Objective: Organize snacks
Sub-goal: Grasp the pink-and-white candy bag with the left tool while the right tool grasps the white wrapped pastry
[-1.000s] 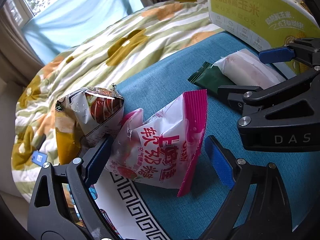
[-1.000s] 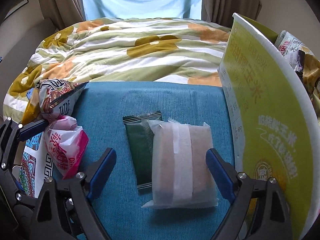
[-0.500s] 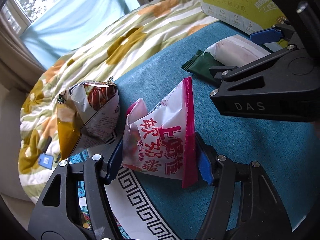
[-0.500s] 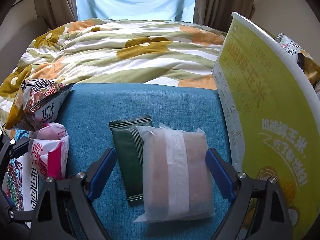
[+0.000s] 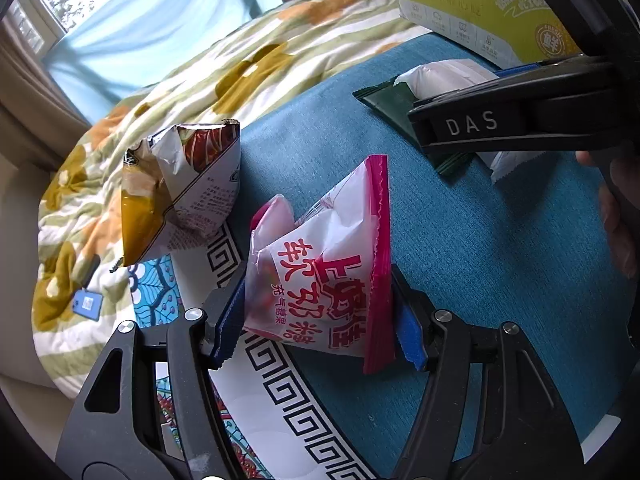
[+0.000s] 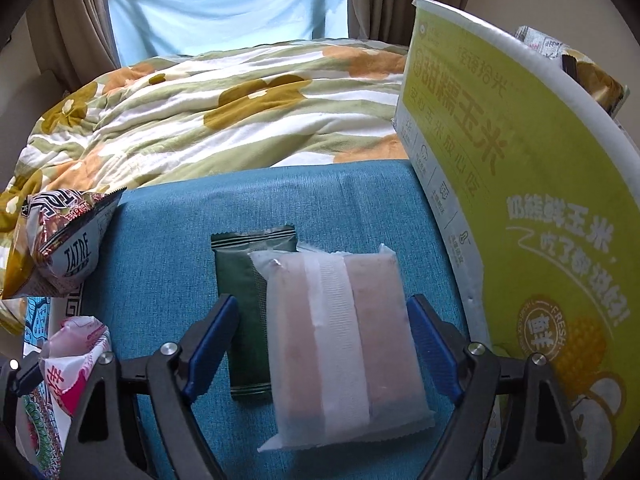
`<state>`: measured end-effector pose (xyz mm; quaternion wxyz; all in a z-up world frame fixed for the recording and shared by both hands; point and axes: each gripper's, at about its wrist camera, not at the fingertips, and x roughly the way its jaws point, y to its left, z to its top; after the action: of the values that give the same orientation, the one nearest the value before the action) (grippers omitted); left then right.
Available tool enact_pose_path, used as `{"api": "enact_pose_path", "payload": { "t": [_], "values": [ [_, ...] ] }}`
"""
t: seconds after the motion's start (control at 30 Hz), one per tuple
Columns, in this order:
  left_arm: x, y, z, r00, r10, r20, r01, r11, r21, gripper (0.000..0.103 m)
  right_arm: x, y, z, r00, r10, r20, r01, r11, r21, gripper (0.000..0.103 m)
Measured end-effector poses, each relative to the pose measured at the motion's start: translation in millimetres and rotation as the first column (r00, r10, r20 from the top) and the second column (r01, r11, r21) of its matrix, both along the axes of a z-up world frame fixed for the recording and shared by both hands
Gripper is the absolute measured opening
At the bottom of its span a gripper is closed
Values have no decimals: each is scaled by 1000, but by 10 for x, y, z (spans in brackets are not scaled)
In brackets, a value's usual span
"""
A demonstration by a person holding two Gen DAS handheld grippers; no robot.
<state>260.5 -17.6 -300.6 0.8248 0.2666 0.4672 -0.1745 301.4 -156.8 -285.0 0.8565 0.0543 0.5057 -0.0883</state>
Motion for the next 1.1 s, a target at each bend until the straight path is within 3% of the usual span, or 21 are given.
{"api": "enact_pose_path", "payload": {
  "t": [0.27,0.43,0.67,0.87,1.1],
  "values": [
    [5,1,0,1000,15,-14,-15,1000,-17,60,-167,15,-37,1000,8,7,-8,997,77,62],
    [-10,19,40,1000,10,-23,-11,1000,-20,48,-174,2,-14,1000,24,19,-26,996,90,60],
    [-139,143,205,999,35,4,-35,999,-25,46,-303,85,149,996,52,73,-59,993,98,59],
    [-316,260,587,996,70,48,-68,996,-57,46,-482,173,396,991,60,121,-74,991,109,59],
    [-503,192,1365,984,56,167,-31,989,-148,46,-840,176,1006,974,63,219,-92,988,127,59]
  ]
}}
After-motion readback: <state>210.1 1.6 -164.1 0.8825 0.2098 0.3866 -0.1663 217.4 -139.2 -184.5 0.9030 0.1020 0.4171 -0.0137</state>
